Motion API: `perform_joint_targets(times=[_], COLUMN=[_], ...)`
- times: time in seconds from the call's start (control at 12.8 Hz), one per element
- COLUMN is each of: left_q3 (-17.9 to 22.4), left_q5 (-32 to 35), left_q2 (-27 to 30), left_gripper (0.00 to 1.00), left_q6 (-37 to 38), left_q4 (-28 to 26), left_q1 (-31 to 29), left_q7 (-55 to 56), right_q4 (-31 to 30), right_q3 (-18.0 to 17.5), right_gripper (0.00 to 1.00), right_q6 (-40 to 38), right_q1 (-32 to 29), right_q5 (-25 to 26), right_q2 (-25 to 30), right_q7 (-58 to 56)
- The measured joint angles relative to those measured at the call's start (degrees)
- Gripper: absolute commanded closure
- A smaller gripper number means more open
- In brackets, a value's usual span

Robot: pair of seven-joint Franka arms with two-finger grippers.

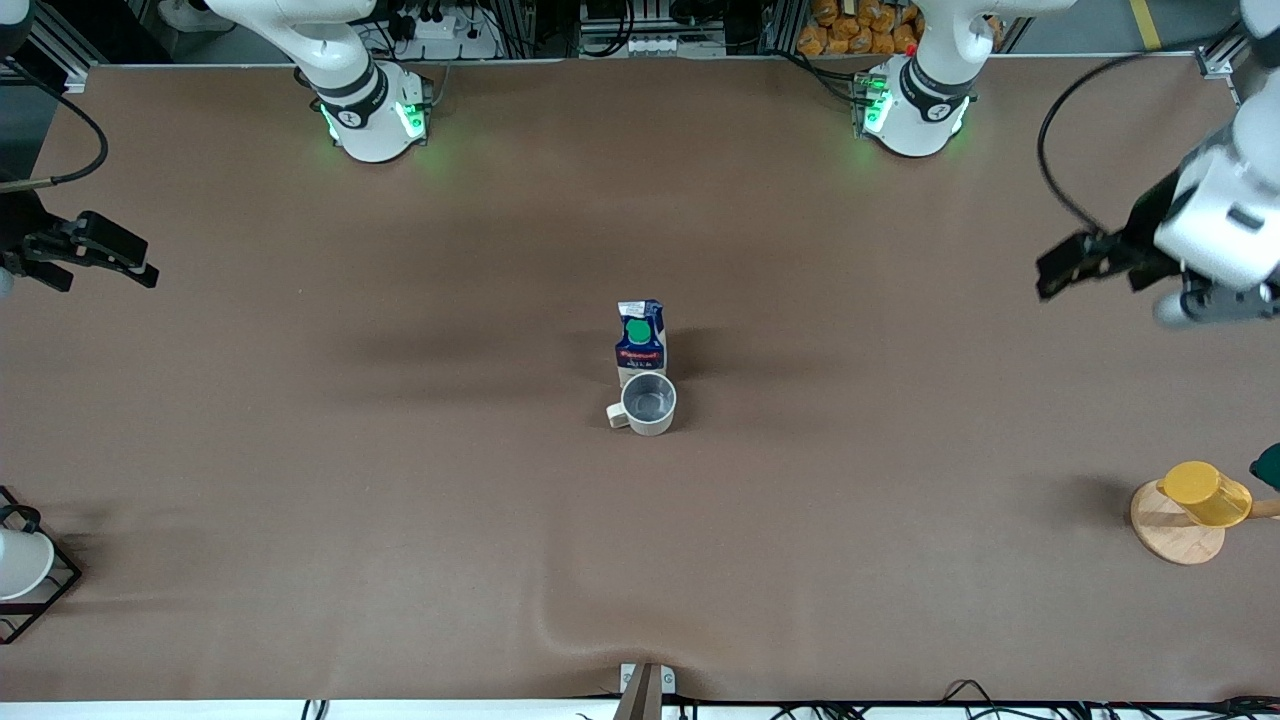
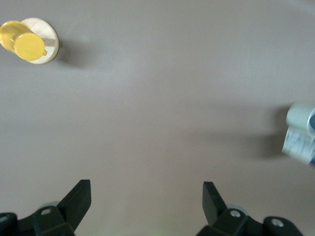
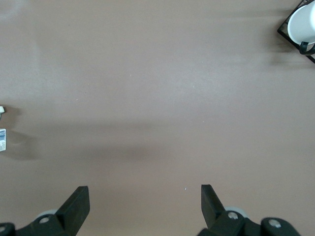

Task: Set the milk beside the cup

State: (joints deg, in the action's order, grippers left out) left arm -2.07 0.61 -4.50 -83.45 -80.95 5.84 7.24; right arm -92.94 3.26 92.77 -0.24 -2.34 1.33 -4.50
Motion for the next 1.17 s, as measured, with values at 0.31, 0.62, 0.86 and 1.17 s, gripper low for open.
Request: perform_joint_targets(times=[0.31,0.62,0.86,1.17], left_q3=[0.71,-0.3,-0.66,-0.66], left_q5=[0.01,0.01,0.01,0.01], left_q2=[7.46,9.12,8.35,7.53], left_gripper=[0.0,0.0,0.0,0.0], left_q6=[5.18,5.85,5.45,2.92], left_q4=[-2.96,-3.9,-4.33,-4.42], left_q1=[-2.63,-2.74,-2.73,-2.74], left_q7=[-10.37,-9.23,-7.3,-6.77], right_q4=[0.04,0.04,0.04,0.26], right_q3=[0.01,0.02,0.02,0.0], right_gripper=[0.0,0.0,0.0,0.0], right_q6=[-0.04,-0.04,-0.03,-0.03], right_q1=[0.0,0.0,0.0,0.0], right_q5=[0.0,0.0,0.0,0.0], right_q2=[0.0,0.0,0.0,0.0], right_q7=[-0.01,-0.01,-0.03,-0.04])
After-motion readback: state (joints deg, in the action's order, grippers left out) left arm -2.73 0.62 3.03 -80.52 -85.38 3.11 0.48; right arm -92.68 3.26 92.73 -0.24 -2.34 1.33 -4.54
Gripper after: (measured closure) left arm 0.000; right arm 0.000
